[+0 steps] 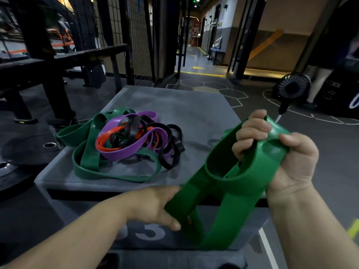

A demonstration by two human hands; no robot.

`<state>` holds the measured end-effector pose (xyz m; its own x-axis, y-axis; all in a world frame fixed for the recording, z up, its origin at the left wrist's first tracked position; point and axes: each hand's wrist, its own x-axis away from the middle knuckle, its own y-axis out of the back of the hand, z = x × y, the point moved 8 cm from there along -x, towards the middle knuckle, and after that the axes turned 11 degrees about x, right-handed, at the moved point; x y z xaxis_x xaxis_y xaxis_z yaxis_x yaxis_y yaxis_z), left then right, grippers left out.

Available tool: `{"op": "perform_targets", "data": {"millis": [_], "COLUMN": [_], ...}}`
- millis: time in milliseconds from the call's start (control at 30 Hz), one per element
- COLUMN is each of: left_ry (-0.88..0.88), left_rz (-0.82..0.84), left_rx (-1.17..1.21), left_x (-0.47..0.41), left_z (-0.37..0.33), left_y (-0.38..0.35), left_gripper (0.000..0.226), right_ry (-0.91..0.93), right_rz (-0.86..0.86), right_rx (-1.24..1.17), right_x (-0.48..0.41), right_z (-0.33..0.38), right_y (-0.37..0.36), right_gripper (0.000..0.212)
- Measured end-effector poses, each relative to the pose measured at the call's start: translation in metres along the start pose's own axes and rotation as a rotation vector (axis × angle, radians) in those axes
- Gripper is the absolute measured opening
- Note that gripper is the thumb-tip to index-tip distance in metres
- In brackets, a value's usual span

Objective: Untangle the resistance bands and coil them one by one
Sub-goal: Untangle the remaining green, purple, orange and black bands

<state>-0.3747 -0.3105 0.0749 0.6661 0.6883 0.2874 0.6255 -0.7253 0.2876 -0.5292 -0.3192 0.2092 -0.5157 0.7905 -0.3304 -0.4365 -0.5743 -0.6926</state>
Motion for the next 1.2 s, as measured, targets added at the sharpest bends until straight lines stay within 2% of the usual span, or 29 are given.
{"op": "perform_targets", "data": {"millis": [100, 167, 200, 267, 333, 400, 467, 533, 567, 633, 733, 867, 900, 967, 1033, 1133, 1200], "left_ry": [0.083, 0.129, 0.117, 0.021, -0.033, -0.106, -0.162, -0.12, -0.082, -0.05, -0.115, -0.246, -0.271, -0.335, -0.399, -0.463, -0.476], "left_rz": [-0.059, -0.155, -0.184, -0.182, -0.136, -0.071, 0.074, 0.198, 0.207, 0.15, 0.072, -0.019, -0.09, -0.247, -0.399, -0.571, -0.62], "left_rx": [-0.122, -0.173, -0.145, 0.079, 0.352, 0.462, 0.509, 0.442, 0.374, 0.306, 0.474, 0.602, 0.623, 0.708, 0.795, 0.892, 0.873], "left_x": [-0.003, -0.003, -0.003, -0.002, 0.004, 0.011, 0.019, 0.022, 0.022, 0.017, 0.017, 0.026, 0.026, 0.025, 0.024, 0.027, 0.03], "left_z": [0.007, 0.011, 0.01, 0.002, -0.008, -0.014, -0.018, -0.014, -0.01, -0.006, -0.015, -0.037, -0.041, -0.045, -0.045, -0.039, -0.037], "left_y": [0.003, 0.013, 0.015, 0.013, 0.007, 0.005, -0.001, -0.01, -0.012, -0.011, -0.005, 0.0, 0.003, 0.013, 0.024, 0.043, 0.048], "left_gripper": [0.026, 0.027, 0.032, 0.031, 0.032, 0.047, 0.059, 0.061, 0.059, 0.05, 0.042, 0.045, 0.039, 0.027, 0.024, 0.024, 0.028], "right_ry": [0.06, 0.087, 0.106, 0.163, 0.253, 0.317, 0.353, 0.38, 0.389, 0.396, 0.348, 0.113, 0.052, -0.027, -0.098, -0.187, -0.218], "right_rz": [-0.004, -0.015, -0.022, -0.066, -0.152, -0.203, -0.236, -0.262, -0.278, -0.321, -0.396, -0.413, -0.403, -0.407, -0.389, -0.352, -0.386], "right_rx": [-0.012, -0.014, 0.0, 0.036, 0.088, 0.138, 0.156, 0.177, 0.19, 0.224, 0.308, 0.494, 0.563, 0.682, 0.685, 0.603, 0.638], "right_x": [0.002, 0.003, 0.004, 0.006, 0.008, 0.01, 0.01, 0.01, 0.009, 0.008, 0.006, -0.003, -0.005, -0.004, -0.004, -0.007, -0.01], "right_z": [0.007, 0.016, 0.021, 0.031, 0.041, 0.047, 0.05, 0.052, 0.053, 0.053, 0.047, 0.004, -0.012, -0.043, -0.072, -0.104, -0.113], "right_y": [0.002, 0.005, 0.006, 0.011, 0.024, 0.035, 0.041, 0.044, 0.045, 0.047, 0.05, 0.048, 0.044, 0.038, 0.027, 0.019, 0.023], "right_gripper": [0.054, 0.059, 0.062, 0.067, 0.073, 0.078, 0.08, 0.079, 0.079, 0.083, 0.093, 0.096, 0.094, 0.068, 0.045, 0.038, 0.038]}}
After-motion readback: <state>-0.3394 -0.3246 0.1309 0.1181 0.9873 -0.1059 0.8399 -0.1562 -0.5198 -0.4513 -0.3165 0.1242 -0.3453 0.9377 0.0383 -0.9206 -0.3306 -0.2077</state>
